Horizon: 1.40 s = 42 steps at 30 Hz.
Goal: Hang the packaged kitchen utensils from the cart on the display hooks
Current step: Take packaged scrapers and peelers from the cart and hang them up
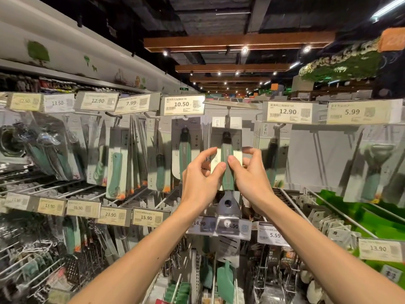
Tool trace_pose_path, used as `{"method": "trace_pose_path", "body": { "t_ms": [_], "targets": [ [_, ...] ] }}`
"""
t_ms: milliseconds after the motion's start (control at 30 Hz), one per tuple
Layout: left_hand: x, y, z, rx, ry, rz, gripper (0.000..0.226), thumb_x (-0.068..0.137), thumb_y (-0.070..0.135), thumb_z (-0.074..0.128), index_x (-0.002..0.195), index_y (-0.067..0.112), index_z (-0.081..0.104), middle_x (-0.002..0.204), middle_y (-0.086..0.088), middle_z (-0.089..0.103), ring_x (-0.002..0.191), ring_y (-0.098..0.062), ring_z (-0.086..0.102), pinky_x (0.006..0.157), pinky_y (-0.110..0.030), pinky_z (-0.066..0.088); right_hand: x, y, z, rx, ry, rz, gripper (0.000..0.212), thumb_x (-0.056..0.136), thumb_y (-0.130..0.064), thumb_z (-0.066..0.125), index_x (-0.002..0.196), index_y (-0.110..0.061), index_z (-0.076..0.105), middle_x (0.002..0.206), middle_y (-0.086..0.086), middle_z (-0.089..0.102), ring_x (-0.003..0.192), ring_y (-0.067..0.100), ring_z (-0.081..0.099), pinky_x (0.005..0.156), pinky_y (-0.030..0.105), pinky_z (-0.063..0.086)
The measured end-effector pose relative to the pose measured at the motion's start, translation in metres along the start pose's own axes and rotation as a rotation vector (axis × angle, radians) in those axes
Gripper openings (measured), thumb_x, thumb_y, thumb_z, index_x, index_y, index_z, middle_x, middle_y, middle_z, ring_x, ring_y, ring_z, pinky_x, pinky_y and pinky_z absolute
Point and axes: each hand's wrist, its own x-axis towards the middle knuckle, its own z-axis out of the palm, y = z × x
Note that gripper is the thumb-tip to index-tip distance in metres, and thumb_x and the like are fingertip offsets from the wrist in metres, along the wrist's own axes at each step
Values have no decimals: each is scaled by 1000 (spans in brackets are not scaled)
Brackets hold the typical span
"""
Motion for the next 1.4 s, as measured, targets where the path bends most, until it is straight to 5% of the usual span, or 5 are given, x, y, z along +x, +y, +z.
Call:
{"method": "trace_pose_path", "body": {
  "t_ms": [233,433,567,1100,1400],
  "targets": [
    [13,-13,5,111,-50,-47,50,94,41,63,141,38,47,118,6,63,105,-16,60,95,-45,52,5,7,3,-113,77,-6,49,95,-37,60,132,-33,28,96,-1,60,97,30,64,87,51,53],
    [17,-7,6,171,-91,-95,55,98,35,59,148,25,41,143,-2,54,129,-20,50,111,-45,40,6,11,3,-132,65,8,67,98,-34,56,151,-21,16,139,12,52,133,28,43,105,40,34],
    [12,-3,-1,199,-130,-77,54,100,31,57,150,24,39,151,1,46,138,-18,42,115,-42,34,-1,13,-1,-165,80,-28,62,98,-31,57,149,-22,22,99,5,62,91,20,63,85,36,52],
    [-144,22,-119,676,-470,26,27,93,45,63,76,24,60,64,-2,63,54,-11,49,53,-23,39,-222,33,-22,-201,-137,-27,23,89,-29,68,97,-31,47,66,-5,55,59,6,50,64,33,46],
    [-350,-29,-250,1022,-735,-164,28,93,51,56,100,25,63,93,5,67,90,-21,65,70,-34,49,-433,78,79,-329,-610,59,40,87,-47,63,118,-25,51,97,-10,53,90,13,57,75,33,49]
  ]
}}
